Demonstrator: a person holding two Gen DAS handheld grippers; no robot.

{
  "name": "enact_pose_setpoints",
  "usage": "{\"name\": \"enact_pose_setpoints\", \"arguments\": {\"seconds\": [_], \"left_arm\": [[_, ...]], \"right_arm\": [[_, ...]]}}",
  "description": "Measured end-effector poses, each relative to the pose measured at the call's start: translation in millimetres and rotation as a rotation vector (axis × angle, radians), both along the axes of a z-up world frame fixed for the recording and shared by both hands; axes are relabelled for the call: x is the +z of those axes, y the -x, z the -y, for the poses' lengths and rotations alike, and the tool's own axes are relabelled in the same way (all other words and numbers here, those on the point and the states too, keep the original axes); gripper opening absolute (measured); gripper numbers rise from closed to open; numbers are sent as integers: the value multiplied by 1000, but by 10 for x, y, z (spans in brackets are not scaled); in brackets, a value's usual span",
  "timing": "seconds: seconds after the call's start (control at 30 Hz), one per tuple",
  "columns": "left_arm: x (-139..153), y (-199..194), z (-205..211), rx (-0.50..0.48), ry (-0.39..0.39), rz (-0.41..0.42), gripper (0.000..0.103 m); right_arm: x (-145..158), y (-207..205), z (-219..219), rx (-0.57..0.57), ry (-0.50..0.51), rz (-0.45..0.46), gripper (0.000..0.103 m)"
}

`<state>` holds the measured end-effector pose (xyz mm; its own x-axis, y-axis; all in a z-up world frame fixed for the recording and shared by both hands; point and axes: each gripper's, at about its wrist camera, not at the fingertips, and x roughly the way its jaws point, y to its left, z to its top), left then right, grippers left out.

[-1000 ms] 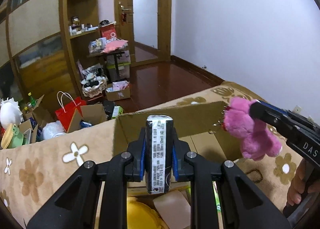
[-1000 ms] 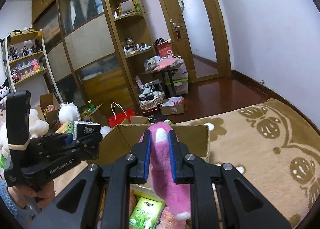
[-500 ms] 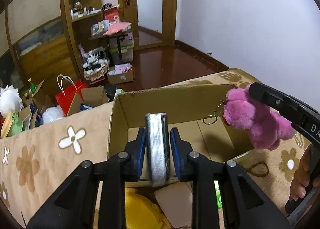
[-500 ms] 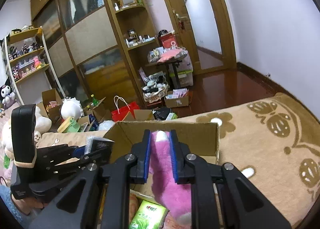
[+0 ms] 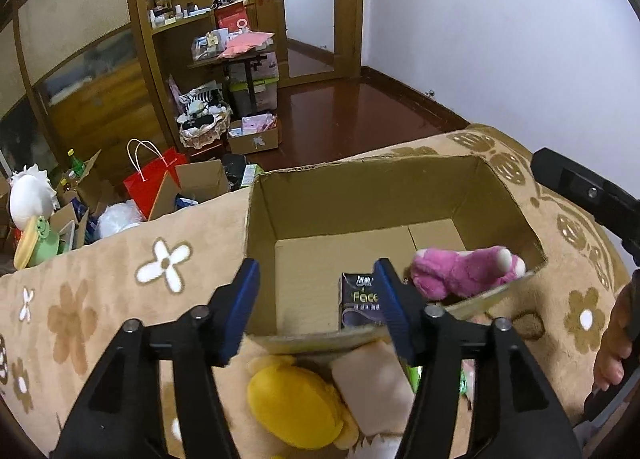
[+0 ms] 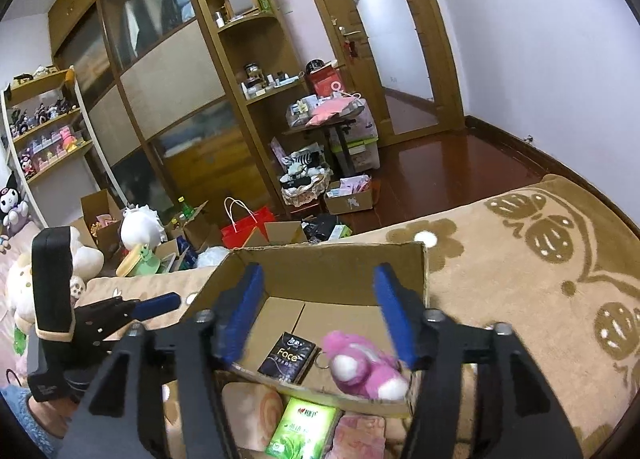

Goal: Organize soft objects
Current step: 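Open both tools and withdraw them from the box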

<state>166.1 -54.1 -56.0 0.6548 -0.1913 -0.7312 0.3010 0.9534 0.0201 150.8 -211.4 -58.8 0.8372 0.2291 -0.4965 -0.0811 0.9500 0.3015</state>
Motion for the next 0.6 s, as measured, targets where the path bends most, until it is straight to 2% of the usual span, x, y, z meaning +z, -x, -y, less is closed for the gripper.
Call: {"name": "enact_pose_setpoints", "arguments": {"seconds": [0.03,0.1,0.2,0.33,0.4,0.6], "left_arm": [[35,38,-17,5,-8,3,71],[111,120,-51,17,-15,18,76],[206,223,-118,29,-20,19,85],[358,402,-192,41,-55,42,95],[436,499,-222,52,-81,47,97],[580,720,-379,67,-64,18,99]], "right_arm": [[18,31,6,-8,4,-1,83],[53,103,-5,-13,15,-5,94],[118,240,-30,-16,35,-3,103],[185,414,-54,-18,52,-18,103],[208,521,-75,-22,67,-25,103],[290,756,-149,-20,94,-24,103]]}}
